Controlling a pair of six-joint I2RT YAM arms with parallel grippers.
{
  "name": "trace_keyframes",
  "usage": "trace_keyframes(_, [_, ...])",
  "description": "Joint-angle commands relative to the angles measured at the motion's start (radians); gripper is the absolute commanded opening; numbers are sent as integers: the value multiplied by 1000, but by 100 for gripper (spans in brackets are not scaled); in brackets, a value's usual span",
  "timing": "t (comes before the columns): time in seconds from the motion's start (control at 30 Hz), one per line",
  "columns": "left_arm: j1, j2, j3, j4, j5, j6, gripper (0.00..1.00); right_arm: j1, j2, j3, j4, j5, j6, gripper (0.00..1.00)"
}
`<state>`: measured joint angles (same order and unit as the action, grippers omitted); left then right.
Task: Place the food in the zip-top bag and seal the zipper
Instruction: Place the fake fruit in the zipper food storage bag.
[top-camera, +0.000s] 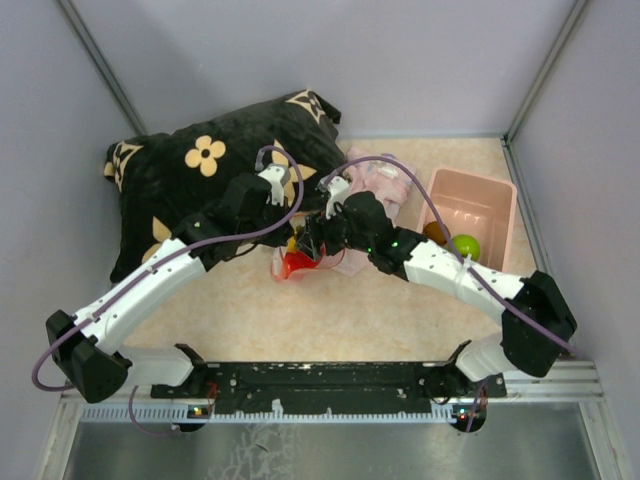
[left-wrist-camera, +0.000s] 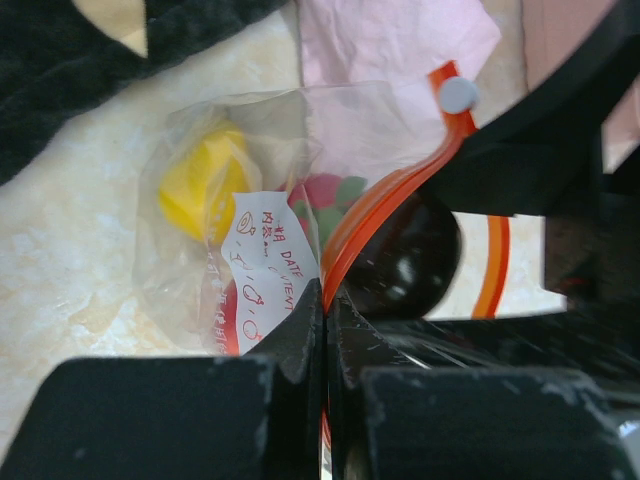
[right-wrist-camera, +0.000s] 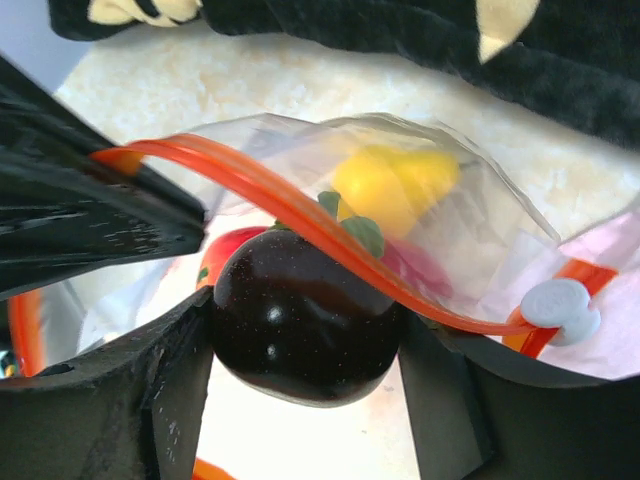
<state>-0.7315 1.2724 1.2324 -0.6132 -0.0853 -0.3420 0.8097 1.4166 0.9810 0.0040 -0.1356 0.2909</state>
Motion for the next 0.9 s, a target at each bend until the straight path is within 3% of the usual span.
trace_keyframes(0.0, [-20, 12, 42, 9, -1, -15, 0, 7, 18, -12, 155, 67, 4, 72])
trace_keyframes(0.13, [-33, 16, 44, 9, -2, -17, 0, 6, 45, -17, 217, 102, 12, 79])
trace_keyframes(0.27, [-38, 16, 39, 9, -5, -21, 0, 7, 69, -11, 254, 135, 33, 69])
trace_keyframes(0.47, [-39, 11, 22, 19, -9, -23, 0, 7, 44, -12, 246, 153, 26, 74])
trace_keyframes(0.87, [-36, 2, 4, -1, -115, -28, 0, 6, -202, 6, -55, 138, -23, 79])
